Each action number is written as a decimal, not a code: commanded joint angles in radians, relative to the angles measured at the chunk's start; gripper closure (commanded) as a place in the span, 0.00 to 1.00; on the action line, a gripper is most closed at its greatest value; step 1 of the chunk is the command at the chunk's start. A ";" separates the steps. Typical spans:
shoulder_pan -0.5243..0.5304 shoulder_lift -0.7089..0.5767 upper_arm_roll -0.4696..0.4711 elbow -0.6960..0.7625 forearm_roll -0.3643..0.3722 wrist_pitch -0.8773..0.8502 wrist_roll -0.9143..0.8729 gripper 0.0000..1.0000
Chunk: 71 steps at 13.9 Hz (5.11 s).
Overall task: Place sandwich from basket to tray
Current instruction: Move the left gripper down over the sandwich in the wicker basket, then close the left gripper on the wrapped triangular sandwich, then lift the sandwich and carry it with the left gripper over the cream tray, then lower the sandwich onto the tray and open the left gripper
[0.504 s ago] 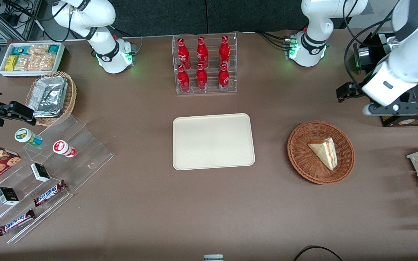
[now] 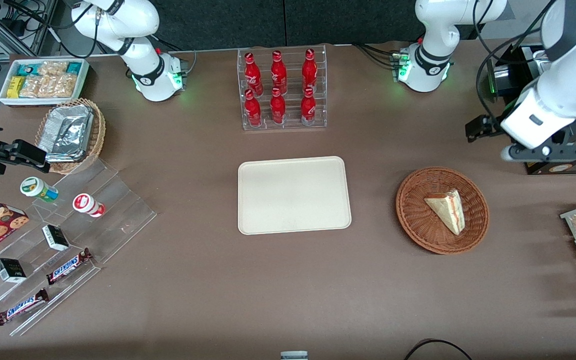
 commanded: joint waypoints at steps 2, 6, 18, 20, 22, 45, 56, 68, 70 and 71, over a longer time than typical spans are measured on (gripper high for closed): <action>0.006 -0.007 0.009 -0.207 -0.008 0.230 0.027 0.00; 0.009 0.028 0.029 -0.387 -0.009 0.551 0.015 0.00; 0.022 0.187 0.055 -0.464 -0.008 0.864 -0.459 0.00; 0.023 0.204 0.055 -0.464 -0.008 0.878 -0.462 0.00; 0.023 0.227 0.055 -0.465 -0.012 0.901 -0.472 0.00; -0.072 0.234 0.017 -0.122 0.006 0.383 -0.485 1.00; -0.478 0.467 0.017 0.101 0.001 0.387 -0.542 1.00; -0.667 0.741 0.017 0.385 -0.006 0.436 -0.748 1.00; -0.681 0.754 0.017 0.386 -0.006 0.455 -0.749 1.00; -0.683 0.763 0.017 0.386 -0.006 0.456 -0.755 1.00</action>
